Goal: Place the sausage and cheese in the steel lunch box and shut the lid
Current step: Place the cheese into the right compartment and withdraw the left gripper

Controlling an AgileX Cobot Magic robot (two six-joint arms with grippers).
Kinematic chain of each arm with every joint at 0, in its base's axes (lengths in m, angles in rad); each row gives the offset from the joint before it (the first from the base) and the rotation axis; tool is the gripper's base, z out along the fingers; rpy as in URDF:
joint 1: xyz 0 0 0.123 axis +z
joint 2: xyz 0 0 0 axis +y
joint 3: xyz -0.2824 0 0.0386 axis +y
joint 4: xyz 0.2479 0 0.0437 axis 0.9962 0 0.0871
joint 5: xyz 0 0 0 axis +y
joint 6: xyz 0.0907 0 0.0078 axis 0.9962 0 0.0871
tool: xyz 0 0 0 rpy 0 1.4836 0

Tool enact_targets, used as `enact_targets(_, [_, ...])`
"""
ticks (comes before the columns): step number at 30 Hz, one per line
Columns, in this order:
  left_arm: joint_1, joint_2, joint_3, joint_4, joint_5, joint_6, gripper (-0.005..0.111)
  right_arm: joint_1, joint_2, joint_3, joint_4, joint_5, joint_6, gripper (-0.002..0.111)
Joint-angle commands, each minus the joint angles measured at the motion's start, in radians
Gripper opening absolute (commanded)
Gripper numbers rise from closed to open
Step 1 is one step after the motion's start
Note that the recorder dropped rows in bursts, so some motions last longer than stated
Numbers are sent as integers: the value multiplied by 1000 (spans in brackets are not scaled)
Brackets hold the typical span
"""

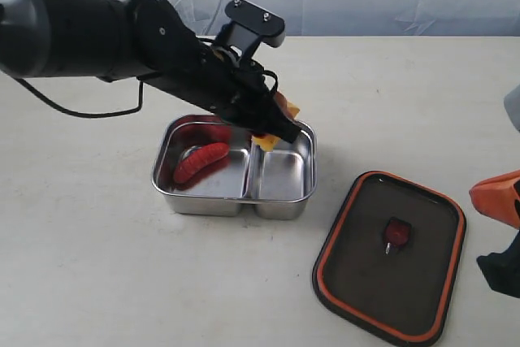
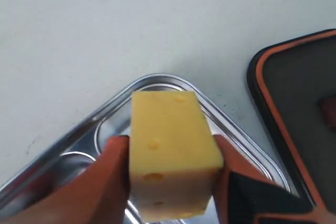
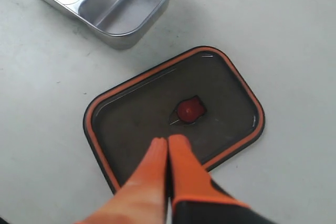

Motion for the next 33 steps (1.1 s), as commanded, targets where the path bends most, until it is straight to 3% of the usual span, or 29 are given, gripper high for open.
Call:
enact_targets(1, [-4,61,-34,-4,78,1,11,0,-7,4,-22,1,0,-1])
enact_targets(8, [-4,85,-40,-7,102,1,53,0,-7,4,-22,1,0,-1])
enact_targets(13, [-4,84,-47,-7,111,1,56,0,-7,4,-35,3,76,-1])
enact_targets(15, [-4,82,-47,-2,149,-1,49,0,-7,4,-53,22,184,-1])
enact_targets(16, [-4,77,-47,25,211,-1,31,0,-7,6,-78,59,238,-1])
enact_targets(17, [-4,77,-47,47,238,-3,23,0,-4,6,-94,73,262,-1])
enact_targets(18, [-4,67,-47,89,304,-7,0,0,13,6,-140,87,306,-1])
enact_targets(26, [-4,-113,-45,379,392,-262,0,-12,300,6,-265,5,402,-1])
enact_targets(33, [-4,-272,27,417,423,-297,0,-289,494,-9,-223,-219,289,-1])
